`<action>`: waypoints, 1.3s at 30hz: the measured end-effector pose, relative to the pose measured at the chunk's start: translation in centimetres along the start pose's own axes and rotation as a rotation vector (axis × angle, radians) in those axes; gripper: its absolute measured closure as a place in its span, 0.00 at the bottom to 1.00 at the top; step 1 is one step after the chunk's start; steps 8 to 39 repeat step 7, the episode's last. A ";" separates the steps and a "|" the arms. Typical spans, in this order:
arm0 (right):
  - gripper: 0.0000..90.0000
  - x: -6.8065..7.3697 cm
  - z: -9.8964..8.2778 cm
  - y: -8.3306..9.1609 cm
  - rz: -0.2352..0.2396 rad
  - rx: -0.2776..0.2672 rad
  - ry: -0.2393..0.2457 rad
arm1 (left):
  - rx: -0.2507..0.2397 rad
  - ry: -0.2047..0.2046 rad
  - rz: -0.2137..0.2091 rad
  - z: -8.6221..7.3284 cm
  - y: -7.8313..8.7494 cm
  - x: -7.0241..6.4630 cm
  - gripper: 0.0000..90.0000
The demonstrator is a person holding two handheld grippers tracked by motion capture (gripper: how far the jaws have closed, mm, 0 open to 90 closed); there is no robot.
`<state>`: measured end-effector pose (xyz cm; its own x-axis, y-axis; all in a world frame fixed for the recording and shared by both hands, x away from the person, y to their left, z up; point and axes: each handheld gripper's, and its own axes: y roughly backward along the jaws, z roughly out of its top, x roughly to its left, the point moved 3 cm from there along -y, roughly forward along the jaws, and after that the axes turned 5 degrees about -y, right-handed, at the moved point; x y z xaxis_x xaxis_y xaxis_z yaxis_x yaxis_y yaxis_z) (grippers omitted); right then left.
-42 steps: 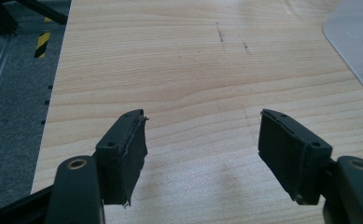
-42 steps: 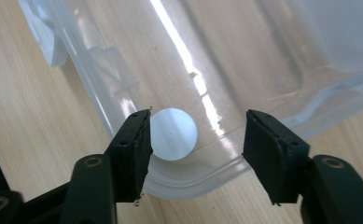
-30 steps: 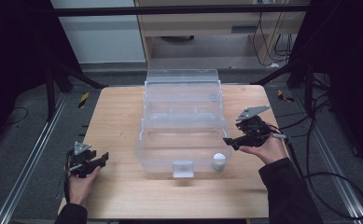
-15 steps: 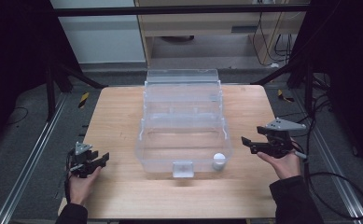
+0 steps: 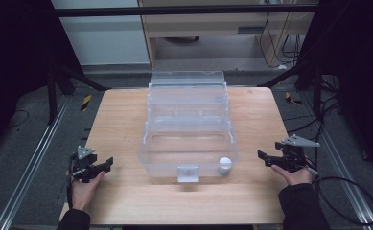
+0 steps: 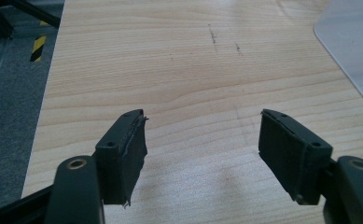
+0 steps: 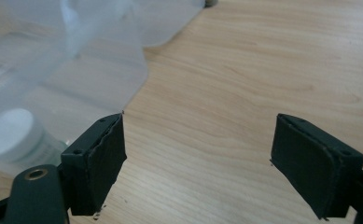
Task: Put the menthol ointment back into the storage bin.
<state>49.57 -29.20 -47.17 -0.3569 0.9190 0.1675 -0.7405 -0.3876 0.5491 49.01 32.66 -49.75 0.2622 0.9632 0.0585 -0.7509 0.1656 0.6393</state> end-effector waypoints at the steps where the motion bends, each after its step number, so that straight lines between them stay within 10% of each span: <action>1: 0.18 -0.3 -0.3 -0.1 -0.010 0.002 -0.002 | 0.000 0.000 0.000 0.0 0.0 0.0 0.34; 39: 0.18 -1.0 -1.3 -0.6 -0.028 0.028 -0.007 | 0.000 0.001 -0.004 0.0 0.0 0.0 0.33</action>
